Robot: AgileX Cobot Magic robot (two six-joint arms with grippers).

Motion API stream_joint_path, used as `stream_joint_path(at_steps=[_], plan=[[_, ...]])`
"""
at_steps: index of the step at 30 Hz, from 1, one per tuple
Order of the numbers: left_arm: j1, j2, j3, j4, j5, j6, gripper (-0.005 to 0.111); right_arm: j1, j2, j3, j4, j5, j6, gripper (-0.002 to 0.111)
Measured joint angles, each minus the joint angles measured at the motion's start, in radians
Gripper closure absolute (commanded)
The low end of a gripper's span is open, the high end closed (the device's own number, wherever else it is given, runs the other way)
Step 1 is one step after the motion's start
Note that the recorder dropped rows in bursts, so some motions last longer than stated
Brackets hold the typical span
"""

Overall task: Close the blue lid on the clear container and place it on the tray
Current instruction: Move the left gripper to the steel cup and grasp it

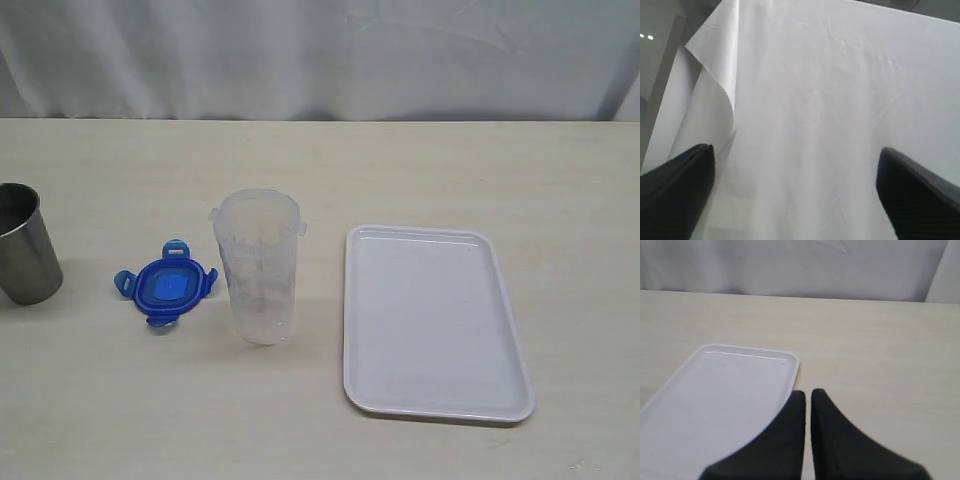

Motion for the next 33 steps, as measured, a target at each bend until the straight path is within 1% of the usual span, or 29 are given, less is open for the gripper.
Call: stream_joint_path(at_steps=[5, 6, 7, 8, 14, 16, 19, 21, 24, 27, 33], plan=[[0.0, 0.129, 0.0, 0.027, -0.119, 0.0, 0.017, 0.0, 0.0, 0.0, 0.0, 0.0, 0.0, 0.104], [0.0, 0.22, 0.0, 0.038, -0.185, 0.008, 0.017, 0.0, 0.0, 0.0, 0.0, 0.0, 0.0, 0.104], [0.0, 0.261, 0.0, 0.038, -0.211, 0.018, 0.017, 0.0, 0.0, 0.0, 0.0, 0.0, 0.0, 0.104], [0.0, 0.371, 0.0, 0.041, -0.266, 0.04, 0.017, 0.0, 0.0, 0.0, 0.0, 0.0, 0.0, 0.104], [0.0, 0.896, 0.0, 0.043, -0.448, 0.132, 0.017, 0.0, 0.0, 0.0, 0.0, 0.0, 0.0, 0.104], [0.0, 1.046, 0.0, 0.043, -0.502, 0.163, 0.017, 0.0, 0.0, 0.0, 0.0, 0.0, 0.0, 0.104], [0.0, 1.264, -0.002, 0.0, -0.629, 0.202, 0.017, 0.0, 0.0, 0.0, 0.0, 0.0, 0.0, 0.104], [0.0, 1.37, -0.002, -0.019, -0.671, 0.218, 0.017, 0.0, 0.0, 0.0, 0.0, 0.0, 0.0, 0.104], [0.0, 1.502, -0.04, -0.026, -0.677, 0.226, 0.017, 0.0, 0.0, 0.0, 0.0, 0.0, 0.0, 0.104], [0.0, 1.656, -0.114, -0.026, -0.684, 0.243, 0.017, 0.0, 0.0, 0.0, 0.0, 0.0, 0.0, 0.104], [0.002, 1.78, -0.168, -0.03, -0.686, 0.26, 0.017, 0.0, 0.0, 0.0, 0.0, 0.0, 0.0, 0.104]])
